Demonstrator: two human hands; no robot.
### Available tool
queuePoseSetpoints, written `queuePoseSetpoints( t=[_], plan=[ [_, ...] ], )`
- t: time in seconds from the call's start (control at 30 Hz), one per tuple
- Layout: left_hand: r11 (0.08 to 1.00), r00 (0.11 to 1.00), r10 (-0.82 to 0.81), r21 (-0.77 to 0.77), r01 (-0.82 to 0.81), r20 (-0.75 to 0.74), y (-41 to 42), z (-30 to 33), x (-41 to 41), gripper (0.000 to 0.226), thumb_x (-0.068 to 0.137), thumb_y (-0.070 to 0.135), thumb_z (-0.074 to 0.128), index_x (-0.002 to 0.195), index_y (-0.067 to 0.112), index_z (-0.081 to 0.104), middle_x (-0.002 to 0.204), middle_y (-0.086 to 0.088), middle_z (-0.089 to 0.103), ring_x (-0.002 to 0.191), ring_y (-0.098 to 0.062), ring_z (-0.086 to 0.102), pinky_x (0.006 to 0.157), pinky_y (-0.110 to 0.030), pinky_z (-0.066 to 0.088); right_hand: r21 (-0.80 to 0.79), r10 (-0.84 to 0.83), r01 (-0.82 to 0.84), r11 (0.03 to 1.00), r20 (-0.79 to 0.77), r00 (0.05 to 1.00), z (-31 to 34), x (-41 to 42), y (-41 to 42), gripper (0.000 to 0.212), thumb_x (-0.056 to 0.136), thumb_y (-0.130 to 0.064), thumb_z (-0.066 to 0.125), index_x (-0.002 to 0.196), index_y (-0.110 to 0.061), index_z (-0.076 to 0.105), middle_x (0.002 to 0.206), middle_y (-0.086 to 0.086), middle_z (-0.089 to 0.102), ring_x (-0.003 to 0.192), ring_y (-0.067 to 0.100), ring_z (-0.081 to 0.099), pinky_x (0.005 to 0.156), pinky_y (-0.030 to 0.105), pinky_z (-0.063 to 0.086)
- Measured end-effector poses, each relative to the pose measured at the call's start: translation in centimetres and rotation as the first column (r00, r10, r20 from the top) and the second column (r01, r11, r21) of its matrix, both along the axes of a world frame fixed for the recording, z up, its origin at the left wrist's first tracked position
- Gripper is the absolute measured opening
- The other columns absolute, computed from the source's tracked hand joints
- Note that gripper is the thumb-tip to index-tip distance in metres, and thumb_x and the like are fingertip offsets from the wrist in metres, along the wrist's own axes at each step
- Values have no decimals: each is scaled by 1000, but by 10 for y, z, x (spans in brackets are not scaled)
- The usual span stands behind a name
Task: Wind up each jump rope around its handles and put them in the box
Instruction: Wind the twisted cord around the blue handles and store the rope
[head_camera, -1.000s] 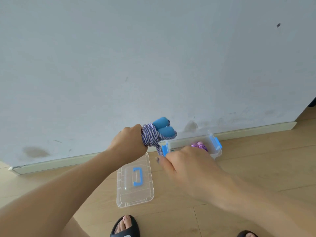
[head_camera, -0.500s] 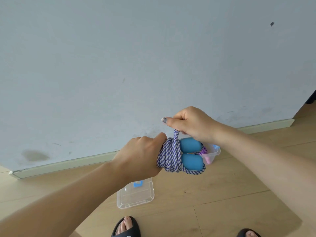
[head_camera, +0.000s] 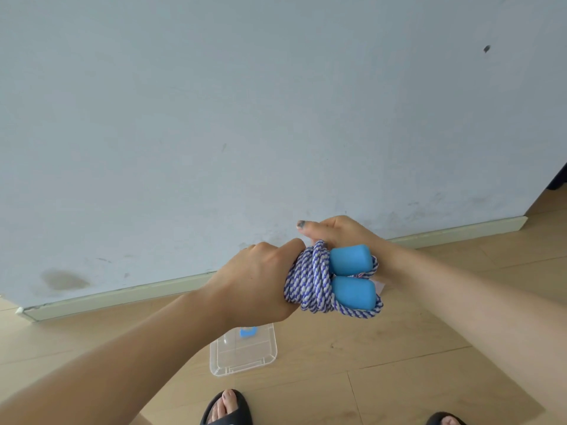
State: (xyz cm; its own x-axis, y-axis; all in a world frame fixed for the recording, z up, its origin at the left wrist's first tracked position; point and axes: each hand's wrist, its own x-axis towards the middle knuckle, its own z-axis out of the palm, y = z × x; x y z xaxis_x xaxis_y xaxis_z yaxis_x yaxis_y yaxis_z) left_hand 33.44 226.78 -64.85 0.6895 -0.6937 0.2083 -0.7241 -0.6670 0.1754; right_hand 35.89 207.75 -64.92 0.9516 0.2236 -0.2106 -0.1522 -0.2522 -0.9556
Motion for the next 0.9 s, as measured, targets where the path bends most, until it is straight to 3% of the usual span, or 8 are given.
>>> queuePoseSetpoints(
  t=[0.1,0.27,0.43,0.6,0.73,0.83,0.87,0.9],
  plan=[
    [995,998,42,92,-37,-53,-4,2,0,21,76,36,49,85,23,36,65,4,49,61,-27,51,57,-40,47,-86,-63,78,993,162,985,14,4,-9,58,96,-40,62,48,-20,35,42,-4,33,39,12,26,42,22,25],
    [978,990,112,188,-94,-87,4,-2,6,21,81,30,57,93,19,43,73,1,55,70,-27,55,59,-34,43,-200,-11,101,975,410,912,49,-2,-22,58,98,-41,57,52,-23,27,48,-9,20,50,15,16,44,25,16],
    [977,984,133,181,-110,-122,11,1,14,20,82,31,58,93,19,46,73,3,55,70,-25,55,60,-34,43,-200,-26,144,969,495,868,56,-7,-24,58,98,-40,58,52,-21,27,50,-6,21,51,14,18,47,25,17],
    [995,997,5,102,2,-71,-2,3,-1,22,77,33,54,87,22,38,64,4,49,61,-25,51,54,-36,43,-302,24,95,949,368,929,34,0,-13,60,95,-40,63,49,-19,31,45,-3,26,42,10,21,43,21,21],
    [998,999,24,-61,-27,-36,4,1,-2,22,72,36,51,83,21,40,61,3,52,54,-24,47,48,-34,37,-145,-37,45,988,58,998,8,-2,-4,52,95,-39,64,54,-16,40,44,-3,39,39,11,34,45,20,32],
    [979,993,99,-172,-109,-66,8,1,1,22,74,32,61,80,19,44,59,5,51,51,-17,44,46,-28,31,-59,-61,59,997,-42,997,-9,-15,-1,36,101,-9,54,67,-22,56,48,-12,59,47,6,54,66,32,48],
    [969,989,124,-202,-139,-84,6,2,2,23,75,28,65,79,18,44,60,5,51,52,-15,44,46,-26,31,11,-73,74,997,-69,995,-14,-18,1,42,100,2,50,71,-28,55,50,-17,62,48,0,56,67,30,50],
    [958,983,149,-230,-169,-104,5,4,2,23,77,25,67,79,16,46,62,4,53,54,-16,47,48,-26,33,25,-97,99,995,-73,993,-13,-24,7,47,98,9,45,71,-28,48,45,-18,57,42,-1,52,59,22,47]
  ],
)
